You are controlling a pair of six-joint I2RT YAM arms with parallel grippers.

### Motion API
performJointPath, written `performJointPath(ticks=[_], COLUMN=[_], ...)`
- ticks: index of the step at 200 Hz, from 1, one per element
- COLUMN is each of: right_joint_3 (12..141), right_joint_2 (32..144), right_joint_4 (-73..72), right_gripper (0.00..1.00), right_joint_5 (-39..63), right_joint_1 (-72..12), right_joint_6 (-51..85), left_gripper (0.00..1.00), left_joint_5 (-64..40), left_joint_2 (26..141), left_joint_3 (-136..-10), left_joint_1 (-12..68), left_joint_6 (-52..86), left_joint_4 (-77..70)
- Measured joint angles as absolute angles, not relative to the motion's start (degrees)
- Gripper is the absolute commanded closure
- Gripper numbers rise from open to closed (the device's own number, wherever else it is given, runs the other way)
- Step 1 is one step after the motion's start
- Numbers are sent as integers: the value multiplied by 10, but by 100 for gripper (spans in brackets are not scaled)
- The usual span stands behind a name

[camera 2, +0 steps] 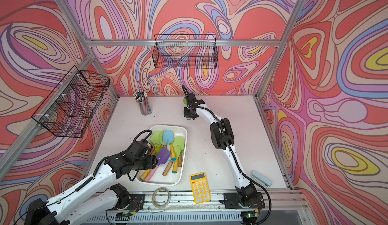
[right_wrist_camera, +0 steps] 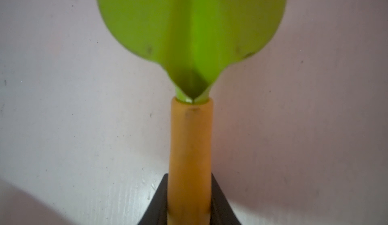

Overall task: Take the shovel out of the storage box
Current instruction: Place the shovel at the center of the board, then pick up the shovel from the storage box.

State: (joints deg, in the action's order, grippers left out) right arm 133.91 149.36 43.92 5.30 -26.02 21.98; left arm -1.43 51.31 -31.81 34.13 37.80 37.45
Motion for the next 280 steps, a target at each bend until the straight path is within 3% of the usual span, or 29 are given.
performJointPath(ticks=[70, 108, 141, 206, 227, 280], right_joint_3=[1336, 1294, 1216, 1105, 1071, 1018], right_joint_2=[1493, 1469, 1404, 1215, 1178, 1165], right_joint_4=[430, 419, 419, 390, 377, 374], right_gripper=[68, 66, 60, 59, 59, 59], right_joint_5=[65, 87, 63, 40, 40, 38], right_joint_1=[-264, -268, -273, -273, -273, -273], right_joint_6=[222, 222, 219, 215, 215, 209], left_gripper=[33, 40, 41, 41, 52, 56], left_joint_5=[-13, -10, 1, 32, 35, 48], left_joint_2=[514, 519, 523, 564, 575, 568], left_joint_3=[-316, -310, -307, -284, -283, -276], left_joint_1=[342, 351, 391, 450, 455, 485], left_joint_6=[378, 380, 385, 412, 421, 443], left_joint_4=[374, 373, 373, 369, 370, 388])
